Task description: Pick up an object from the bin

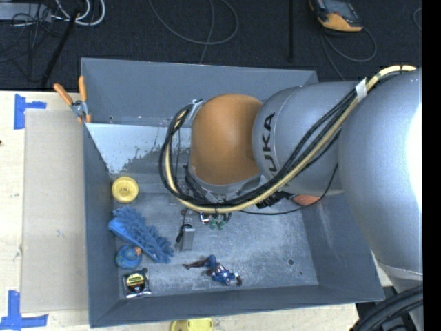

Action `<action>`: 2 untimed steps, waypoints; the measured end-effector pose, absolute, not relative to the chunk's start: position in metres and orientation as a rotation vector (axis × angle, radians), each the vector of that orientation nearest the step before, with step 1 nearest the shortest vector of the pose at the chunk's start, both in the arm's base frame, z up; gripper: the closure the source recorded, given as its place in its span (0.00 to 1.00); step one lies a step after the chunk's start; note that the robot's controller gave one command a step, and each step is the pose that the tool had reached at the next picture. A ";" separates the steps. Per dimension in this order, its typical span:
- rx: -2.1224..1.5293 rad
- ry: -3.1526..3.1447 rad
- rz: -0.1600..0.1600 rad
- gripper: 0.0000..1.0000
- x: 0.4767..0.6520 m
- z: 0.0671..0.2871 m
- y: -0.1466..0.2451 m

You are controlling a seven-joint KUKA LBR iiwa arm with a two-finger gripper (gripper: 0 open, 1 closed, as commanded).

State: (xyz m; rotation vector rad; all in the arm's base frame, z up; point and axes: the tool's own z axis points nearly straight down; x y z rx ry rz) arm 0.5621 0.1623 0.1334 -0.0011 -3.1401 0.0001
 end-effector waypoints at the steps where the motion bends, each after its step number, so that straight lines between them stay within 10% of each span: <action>1: 0.249 -3.137 0.002 0.00 0.554 0.111 0.181; 2: 0.112 -3.139 0.002 1.00 0.521 0.070 0.204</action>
Offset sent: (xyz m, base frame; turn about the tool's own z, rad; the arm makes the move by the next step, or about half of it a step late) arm -0.0415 0.0426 -0.0634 -0.0744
